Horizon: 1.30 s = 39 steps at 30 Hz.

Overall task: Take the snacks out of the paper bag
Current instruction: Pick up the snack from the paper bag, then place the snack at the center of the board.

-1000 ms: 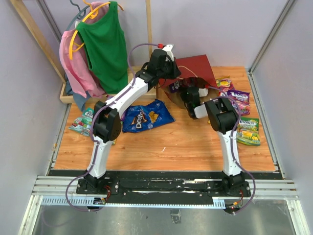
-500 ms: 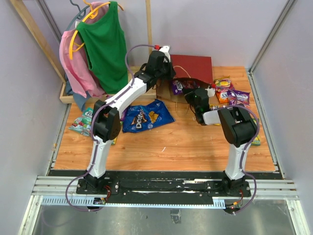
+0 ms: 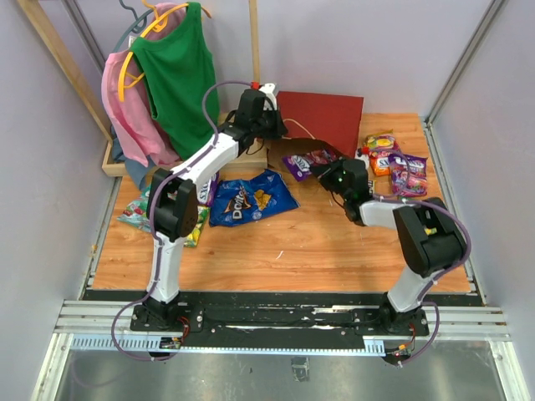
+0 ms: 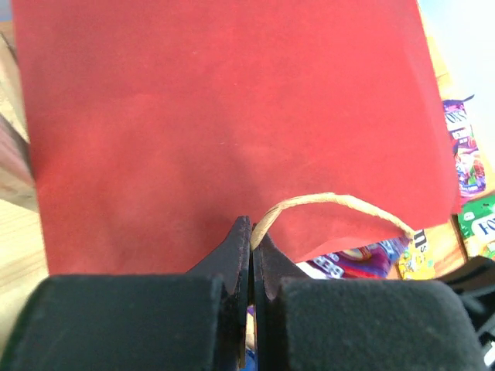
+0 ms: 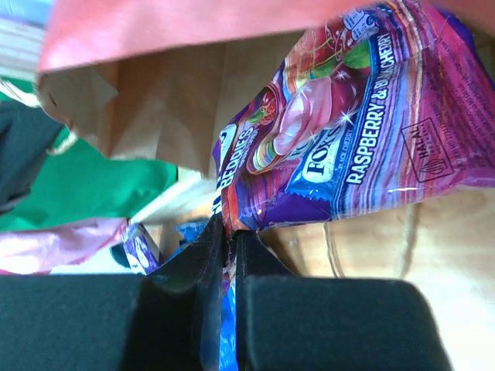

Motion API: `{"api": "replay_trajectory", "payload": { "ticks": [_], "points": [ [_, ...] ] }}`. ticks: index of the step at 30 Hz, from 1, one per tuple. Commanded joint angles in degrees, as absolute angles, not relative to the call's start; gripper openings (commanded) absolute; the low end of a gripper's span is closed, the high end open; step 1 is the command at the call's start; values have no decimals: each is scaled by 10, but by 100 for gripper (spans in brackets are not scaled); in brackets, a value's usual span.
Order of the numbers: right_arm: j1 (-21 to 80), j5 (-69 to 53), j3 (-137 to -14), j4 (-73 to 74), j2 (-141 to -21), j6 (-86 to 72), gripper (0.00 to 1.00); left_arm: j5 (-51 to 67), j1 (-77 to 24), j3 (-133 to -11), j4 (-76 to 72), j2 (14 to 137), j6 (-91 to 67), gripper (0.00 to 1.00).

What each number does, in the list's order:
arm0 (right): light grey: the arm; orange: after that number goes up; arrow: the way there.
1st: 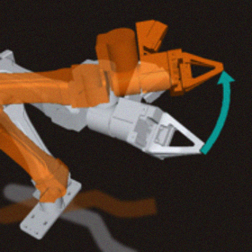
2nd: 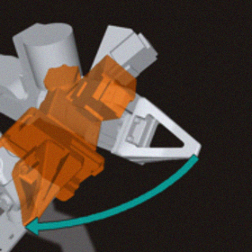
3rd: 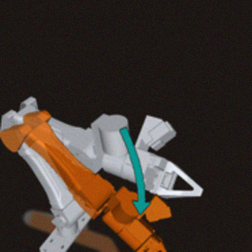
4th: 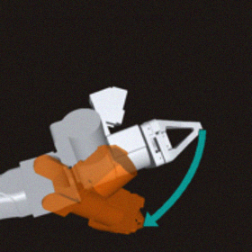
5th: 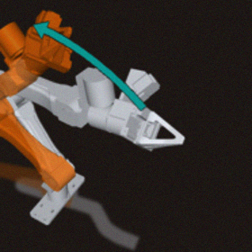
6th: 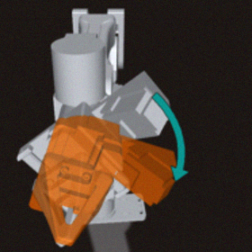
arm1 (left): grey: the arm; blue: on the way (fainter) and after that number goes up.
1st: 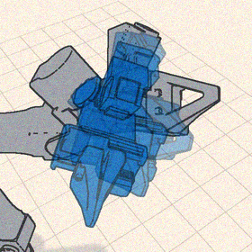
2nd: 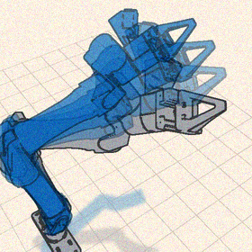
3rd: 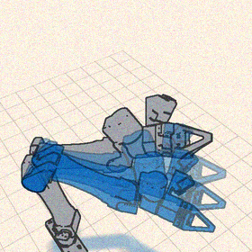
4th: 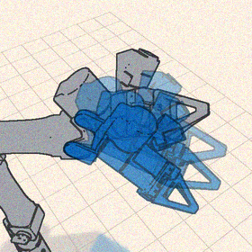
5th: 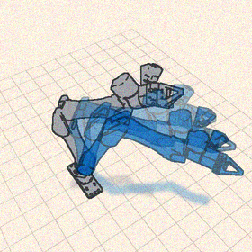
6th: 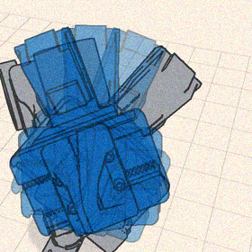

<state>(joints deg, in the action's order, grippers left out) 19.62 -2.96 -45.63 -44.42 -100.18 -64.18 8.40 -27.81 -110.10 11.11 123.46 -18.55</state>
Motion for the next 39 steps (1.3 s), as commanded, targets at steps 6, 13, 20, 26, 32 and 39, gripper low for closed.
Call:
{"api": "replay_trajectory", "payload": {
  "ticks": [6, 13, 20, 26, 32, 39],
  "points": [
    [221, -118, -439, -348, -891, -575, 1, 112, -266, -1088, 95, 1184, -172, 1],
    [255, -127, -377, -315, -815, -544, 1, 119, -259, -1078, 92, 1175, -170, 1],
    [283, -82, -297, -236, -679, -467, 1, 135, -246, -1065, 79, 1173, -182, 1],
    [285, -46, -230, -204, -616, -446, 1, 138, -239, -1060, 76, 1171, -184, 0],
    [285, -55, -196, -220, -620, -470, 1, 146, -236, -1056, 71, 1170, -186, 0],
    [285, -40, -176, -151, -604, -473, 1, 142, -231, -1043, 66, 1160, -185, 0]
  ]
}}
